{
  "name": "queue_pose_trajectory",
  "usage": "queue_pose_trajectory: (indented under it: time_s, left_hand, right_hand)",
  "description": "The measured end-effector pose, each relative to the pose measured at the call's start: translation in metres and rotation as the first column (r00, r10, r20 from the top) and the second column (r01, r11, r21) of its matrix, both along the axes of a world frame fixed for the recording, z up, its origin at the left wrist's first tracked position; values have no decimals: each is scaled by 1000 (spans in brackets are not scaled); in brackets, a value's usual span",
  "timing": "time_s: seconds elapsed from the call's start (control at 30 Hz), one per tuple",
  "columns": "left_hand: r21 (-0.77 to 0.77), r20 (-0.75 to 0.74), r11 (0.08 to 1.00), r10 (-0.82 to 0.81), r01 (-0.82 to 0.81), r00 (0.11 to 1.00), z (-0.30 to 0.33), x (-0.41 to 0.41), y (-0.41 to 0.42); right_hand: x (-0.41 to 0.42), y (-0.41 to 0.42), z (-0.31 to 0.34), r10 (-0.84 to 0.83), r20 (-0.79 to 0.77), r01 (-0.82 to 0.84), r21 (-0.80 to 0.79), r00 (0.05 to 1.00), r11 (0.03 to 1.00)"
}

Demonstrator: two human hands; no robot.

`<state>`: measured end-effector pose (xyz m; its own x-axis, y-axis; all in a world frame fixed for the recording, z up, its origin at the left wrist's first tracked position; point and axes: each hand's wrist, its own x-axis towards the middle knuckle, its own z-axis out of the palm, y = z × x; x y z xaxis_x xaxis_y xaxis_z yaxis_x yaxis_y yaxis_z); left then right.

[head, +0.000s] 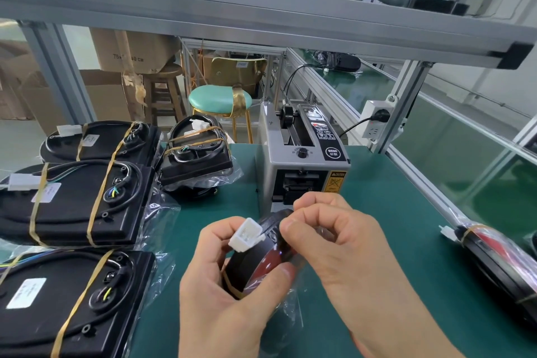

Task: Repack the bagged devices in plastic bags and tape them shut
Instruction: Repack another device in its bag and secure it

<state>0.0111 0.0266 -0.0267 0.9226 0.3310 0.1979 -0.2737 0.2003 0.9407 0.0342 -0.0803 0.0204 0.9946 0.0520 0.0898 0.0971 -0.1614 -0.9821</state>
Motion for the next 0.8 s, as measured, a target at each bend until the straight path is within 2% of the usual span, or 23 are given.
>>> queue_pose_trajectory:
  time_s: [0.43, 0.6, 0.8]
  left_hand:
    - [4, -7, 1000, 0, 0, 1000, 0, 0, 0]
    - [-8, -5, 1000, -2, 1, 1000, 0, 0, 0]
    - [-14, -12, 1000, 2, -2, 1000, 0, 1, 0]
  right_hand:
    - [-1, 0, -4, -26, 31, 25, 23, 999, 999]
    - [-1, -2, -2, 40, -53, -31, 173, 998, 984]
    - [2, -2, -2, 39, -38, -34, 121, 999, 992]
